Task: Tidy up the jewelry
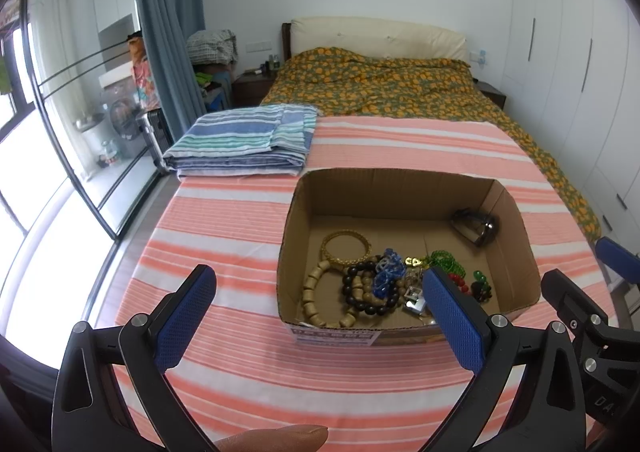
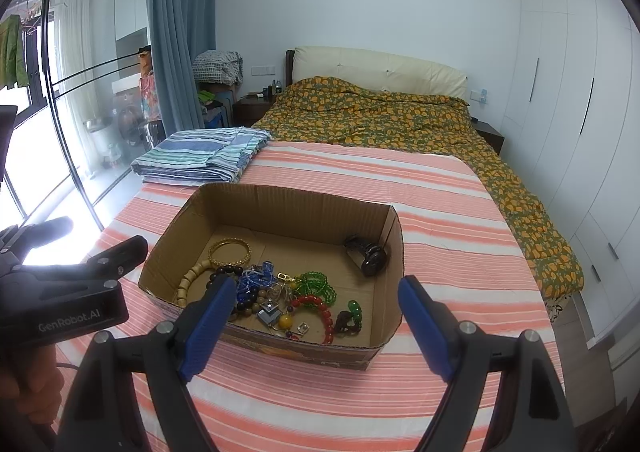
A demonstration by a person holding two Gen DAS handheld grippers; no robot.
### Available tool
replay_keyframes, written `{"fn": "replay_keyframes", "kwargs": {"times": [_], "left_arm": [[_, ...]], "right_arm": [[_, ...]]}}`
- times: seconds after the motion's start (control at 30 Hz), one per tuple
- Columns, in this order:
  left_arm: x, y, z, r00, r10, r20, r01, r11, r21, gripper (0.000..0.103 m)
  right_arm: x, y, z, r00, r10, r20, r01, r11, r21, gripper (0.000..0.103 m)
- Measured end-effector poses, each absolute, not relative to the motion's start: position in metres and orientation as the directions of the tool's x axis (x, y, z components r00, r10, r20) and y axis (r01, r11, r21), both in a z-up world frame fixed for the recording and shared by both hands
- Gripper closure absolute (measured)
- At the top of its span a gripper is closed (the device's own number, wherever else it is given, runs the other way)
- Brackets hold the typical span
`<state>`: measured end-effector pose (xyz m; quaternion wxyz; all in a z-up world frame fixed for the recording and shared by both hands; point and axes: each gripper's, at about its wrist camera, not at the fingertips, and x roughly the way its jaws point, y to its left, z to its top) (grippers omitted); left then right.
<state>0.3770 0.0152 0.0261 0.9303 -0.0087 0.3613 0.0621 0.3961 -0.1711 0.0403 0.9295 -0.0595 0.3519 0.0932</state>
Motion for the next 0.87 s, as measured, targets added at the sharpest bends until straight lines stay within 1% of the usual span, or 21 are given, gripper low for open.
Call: {"fn": "replay_keyframes", "kwargs": {"times": [0.63,0.87], "left_arm": [[0.3788,0.0135,0.0223,0.728,0.109,-0.676,-0.124,0.992,0.026,0.000],[0.3727,0.0121,0.0222,0.746,0.113,-0.656,-0.127,0.992,0.026,0.001]], "right_arm": [[0.3982,-0.1718,0.0348,0.731,0.123,-0.671,-0.206,0.977,-0.045,0.018],[0.3960,-0.1731,0.0328,0.723,0.125,-0.679,-0.205,0.978,-0.038,0.018]]}}
